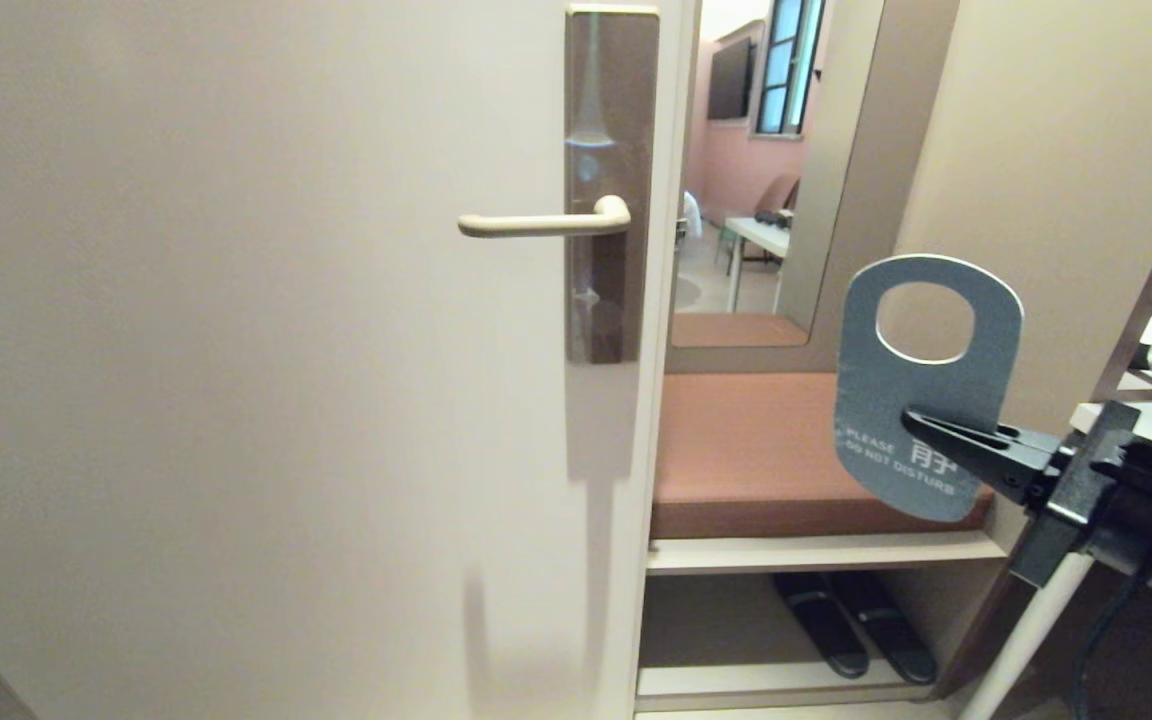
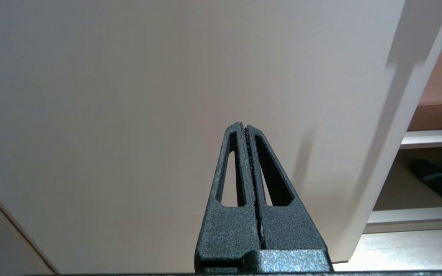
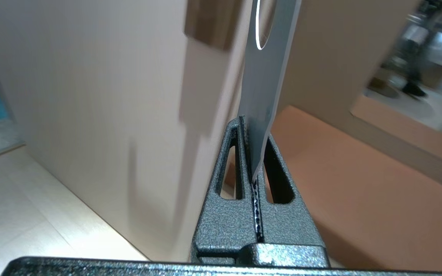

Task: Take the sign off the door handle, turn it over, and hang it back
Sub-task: Hand it to the other hand

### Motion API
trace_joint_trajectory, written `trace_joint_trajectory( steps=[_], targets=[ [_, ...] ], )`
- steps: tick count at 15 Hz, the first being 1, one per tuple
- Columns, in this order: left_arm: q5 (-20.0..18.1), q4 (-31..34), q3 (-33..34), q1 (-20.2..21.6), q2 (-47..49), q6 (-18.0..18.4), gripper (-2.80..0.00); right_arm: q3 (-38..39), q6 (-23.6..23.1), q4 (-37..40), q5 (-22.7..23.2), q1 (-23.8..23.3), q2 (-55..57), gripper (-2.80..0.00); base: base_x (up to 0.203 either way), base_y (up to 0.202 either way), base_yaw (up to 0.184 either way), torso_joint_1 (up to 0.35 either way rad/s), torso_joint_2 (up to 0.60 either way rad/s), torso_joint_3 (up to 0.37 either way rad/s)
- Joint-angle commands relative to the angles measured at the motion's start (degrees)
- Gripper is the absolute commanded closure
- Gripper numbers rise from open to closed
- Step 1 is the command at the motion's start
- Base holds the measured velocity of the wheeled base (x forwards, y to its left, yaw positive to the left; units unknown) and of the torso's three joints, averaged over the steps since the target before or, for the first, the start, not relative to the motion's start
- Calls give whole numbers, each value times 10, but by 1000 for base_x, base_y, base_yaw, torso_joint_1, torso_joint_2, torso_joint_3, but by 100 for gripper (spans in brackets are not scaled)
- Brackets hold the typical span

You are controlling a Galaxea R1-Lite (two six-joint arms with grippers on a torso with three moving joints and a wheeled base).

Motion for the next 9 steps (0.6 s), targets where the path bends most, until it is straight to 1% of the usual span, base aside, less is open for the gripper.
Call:
trace_joint_trajectory(
  steps=[1, 2, 5, 7, 9],
  targets=[
    [0, 0, 0, 0, 0, 0, 0, 67, -1, 0, -2, -42, -87, 0, 0, 0, 0, 0, 0, 0],
    [1, 0, 0, 1, 0, 0, 0, 90, -1, 5, -3, -64, -113, 0, 0, 0, 0, 0, 0, 0],
    [0, 0, 0, 1, 0, 0, 0, 147, 0, 39, -3, -109, -197, 0, 0, 0, 0, 0, 0, 0],
    [0, 0, 0, 0, 0, 0, 0, 181, 0, 75, -4, -142, -267, 0, 0, 0, 0, 0, 0, 0],
    [0, 0, 0, 0, 0, 0, 0, 204, -1, 127, -5, -173, -336, 0, 0, 0, 0, 0, 0, 0]
  ],
)
